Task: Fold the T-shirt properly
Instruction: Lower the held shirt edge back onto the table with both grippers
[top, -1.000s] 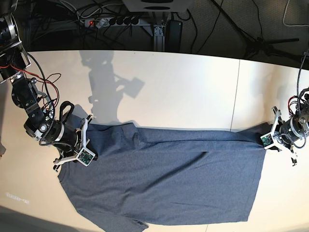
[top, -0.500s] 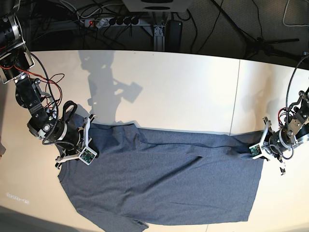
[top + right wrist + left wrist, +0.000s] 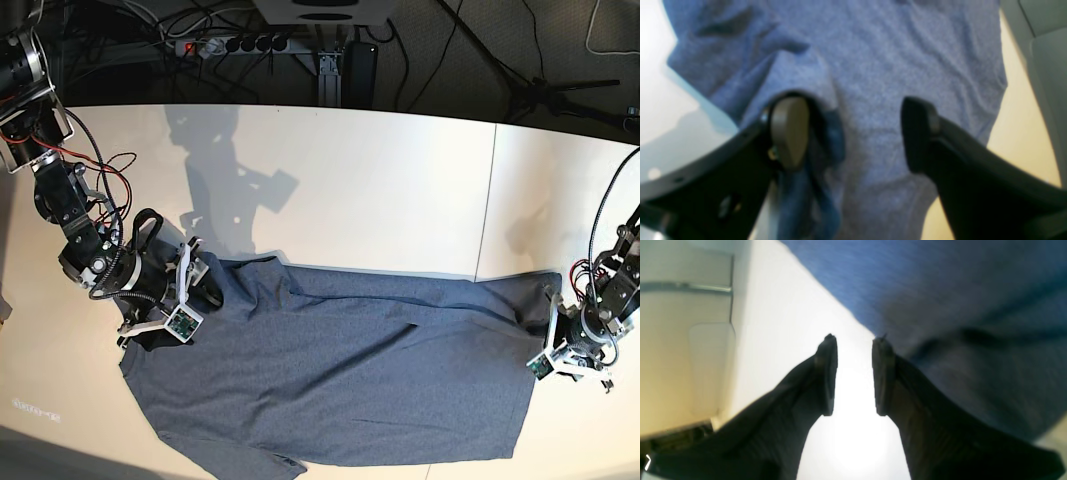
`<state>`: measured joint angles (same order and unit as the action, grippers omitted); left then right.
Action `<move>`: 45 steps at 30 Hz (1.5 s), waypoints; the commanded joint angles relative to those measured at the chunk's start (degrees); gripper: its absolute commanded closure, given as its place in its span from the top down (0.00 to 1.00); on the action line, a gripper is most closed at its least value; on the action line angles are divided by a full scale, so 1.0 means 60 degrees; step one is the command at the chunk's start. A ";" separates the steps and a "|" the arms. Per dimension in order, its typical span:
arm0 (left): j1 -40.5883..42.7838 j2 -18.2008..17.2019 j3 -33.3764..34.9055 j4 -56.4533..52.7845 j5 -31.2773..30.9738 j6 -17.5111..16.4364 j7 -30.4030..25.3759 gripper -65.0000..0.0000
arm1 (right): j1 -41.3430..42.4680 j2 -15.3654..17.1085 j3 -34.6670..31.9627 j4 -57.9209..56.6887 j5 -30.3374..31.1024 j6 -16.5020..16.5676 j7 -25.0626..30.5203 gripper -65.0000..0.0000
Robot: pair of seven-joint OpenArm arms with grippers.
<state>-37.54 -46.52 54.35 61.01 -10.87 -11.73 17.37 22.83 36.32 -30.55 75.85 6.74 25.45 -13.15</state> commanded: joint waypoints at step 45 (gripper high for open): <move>0.2218 0.0346 -0.1883 0.0878 -0.3045 -0.1271 0.0991 0.00 | -0.2029 -0.0627 0.3344 -0.0444 0.3344 0.0401 -0.2816 0.00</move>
<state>-22.85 -43.44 43.75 65.93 -29.12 -18.33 23.92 9.63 31.59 -11.07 72.86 27.49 25.32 -29.76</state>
